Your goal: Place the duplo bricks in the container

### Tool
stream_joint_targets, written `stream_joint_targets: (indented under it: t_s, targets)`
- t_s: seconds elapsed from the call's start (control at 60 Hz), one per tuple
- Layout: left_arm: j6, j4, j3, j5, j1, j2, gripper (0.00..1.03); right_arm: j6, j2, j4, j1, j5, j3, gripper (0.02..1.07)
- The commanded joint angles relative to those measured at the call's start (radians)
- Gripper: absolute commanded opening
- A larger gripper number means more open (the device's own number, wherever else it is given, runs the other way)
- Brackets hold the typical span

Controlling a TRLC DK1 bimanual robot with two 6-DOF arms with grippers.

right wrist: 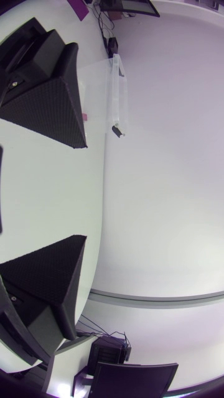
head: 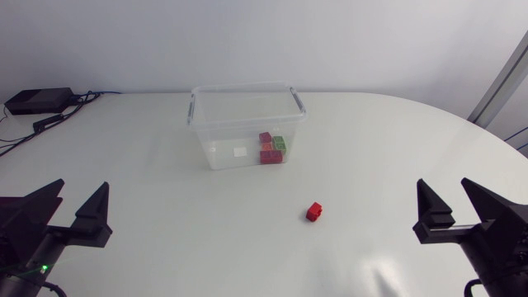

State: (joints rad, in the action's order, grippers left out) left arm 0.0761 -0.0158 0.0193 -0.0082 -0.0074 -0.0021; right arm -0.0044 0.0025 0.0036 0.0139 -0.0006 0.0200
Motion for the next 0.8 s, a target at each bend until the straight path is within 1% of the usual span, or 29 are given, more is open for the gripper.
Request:
stream_joint_targets:
  t_s: [0.0, 0.367, 0.483, 0.567, 0.633, 0.717, 0.783]
  targets:
    - [0.011, 0.011, -0.018, -0.006, 0.003, -0.009, 0.99, -0.002, -0.009, -0.008, 0.015, -0.006, -0.022, 1.03]
    - [0.011, 0.011, -0.018, -0.006, 0.003, -0.009, 0.99, 0.003, -0.001, -0.019, 0.006, -0.006, -0.020, 1.03]
    - [0.011, 0.011, -0.018, -0.006, 0.003, -0.010, 0.99, 0.003, 0.106, -0.020, 0.049, -0.006, -0.018, 1.03]
    - [0.011, 0.011, -0.018, -0.006, 0.003, -0.009, 0.99, 0.009, 0.162, -0.019, 0.044, 0.001, -0.008, 1.03]
    - [0.011, 0.011, -0.018, -0.006, 0.003, -0.010, 0.99, 0.037, 0.206, -0.074, 0.044, 0.010, 0.060, 1.03]
    - [0.011, 0.011, -0.018, -0.006, 0.003, -0.009, 0.99, 0.081, 0.343, -0.157, 0.052, 0.007, 0.186, 1.03]
    - [0.011, 0.011, -0.018, -0.006, 0.003, -0.009, 0.99, 0.119, 0.445, -0.229, 0.112, 0.007, 0.265, 1.03]
